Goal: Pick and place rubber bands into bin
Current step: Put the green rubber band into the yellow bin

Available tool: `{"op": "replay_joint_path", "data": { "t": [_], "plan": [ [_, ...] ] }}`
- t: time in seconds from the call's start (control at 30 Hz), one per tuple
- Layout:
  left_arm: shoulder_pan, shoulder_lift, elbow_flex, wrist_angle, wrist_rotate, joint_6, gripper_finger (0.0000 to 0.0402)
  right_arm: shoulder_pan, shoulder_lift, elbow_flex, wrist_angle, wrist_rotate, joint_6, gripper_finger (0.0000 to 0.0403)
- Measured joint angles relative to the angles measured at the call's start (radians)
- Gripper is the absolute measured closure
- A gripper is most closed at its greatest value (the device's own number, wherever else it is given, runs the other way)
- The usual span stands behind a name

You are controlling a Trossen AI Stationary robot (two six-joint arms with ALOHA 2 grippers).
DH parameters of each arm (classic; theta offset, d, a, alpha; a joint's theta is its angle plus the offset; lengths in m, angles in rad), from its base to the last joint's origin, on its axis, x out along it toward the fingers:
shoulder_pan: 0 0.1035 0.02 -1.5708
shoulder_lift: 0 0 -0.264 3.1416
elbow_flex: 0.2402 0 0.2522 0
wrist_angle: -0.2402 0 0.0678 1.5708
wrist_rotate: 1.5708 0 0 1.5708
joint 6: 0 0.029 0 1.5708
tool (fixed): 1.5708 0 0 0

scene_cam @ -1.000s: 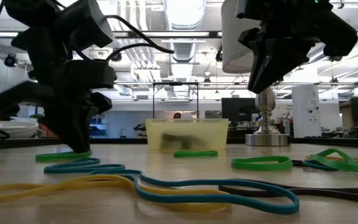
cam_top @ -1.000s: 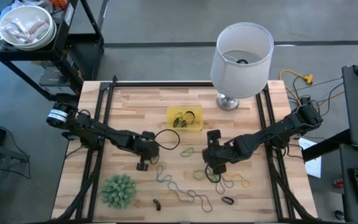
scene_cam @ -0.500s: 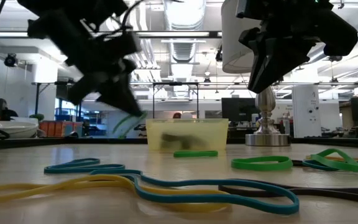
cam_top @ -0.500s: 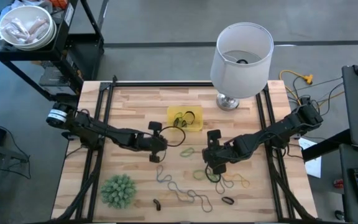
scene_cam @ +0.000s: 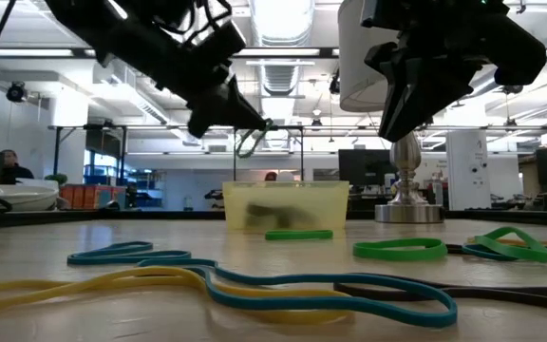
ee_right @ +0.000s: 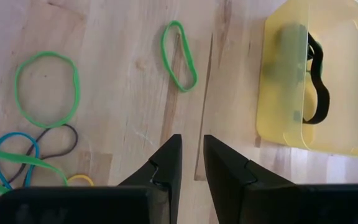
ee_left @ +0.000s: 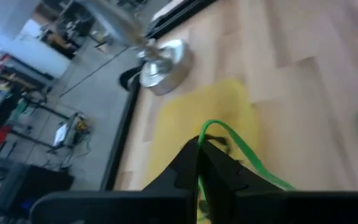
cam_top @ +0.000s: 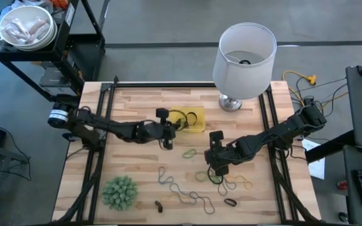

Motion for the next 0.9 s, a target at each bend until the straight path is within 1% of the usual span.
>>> {"op": "replay_joint_path", "data": {
  "t": [0.17,0.23,0.47,0.57,0.63,0.9],
  "plan": [
    [0.080,0.005,0.000,0.032,0.002,0.001,0.0402,0.000,0.000,0.000,0.000,0.000,0.000,0.0342],
    [0.112,0.005,0.001,0.033,0.027,0.000,0.0402,0.000,0.000,0.000,0.000,0.000,0.000,0.0342],
    [0.220,0.016,0.002,0.048,0.224,-0.057,0.0401,0.000,0.000,0.000,0.006,0.000,-0.007,0.0342],
    [0.253,0.039,0.003,0.063,0.270,-0.080,0.0401,0.000,0.000,0.000,0.007,0.000,-0.011,0.0344],
    [0.266,0.065,0.014,0.078,0.286,-0.080,0.0401,0.000,0.000,0.000,0.009,0.000,-0.011,0.0343],
    [0.276,0.180,0.093,0.075,0.292,-0.072,0.0401,0.000,0.000,-0.002,0.008,0.000,-0.011,0.0343]
  ]
}}
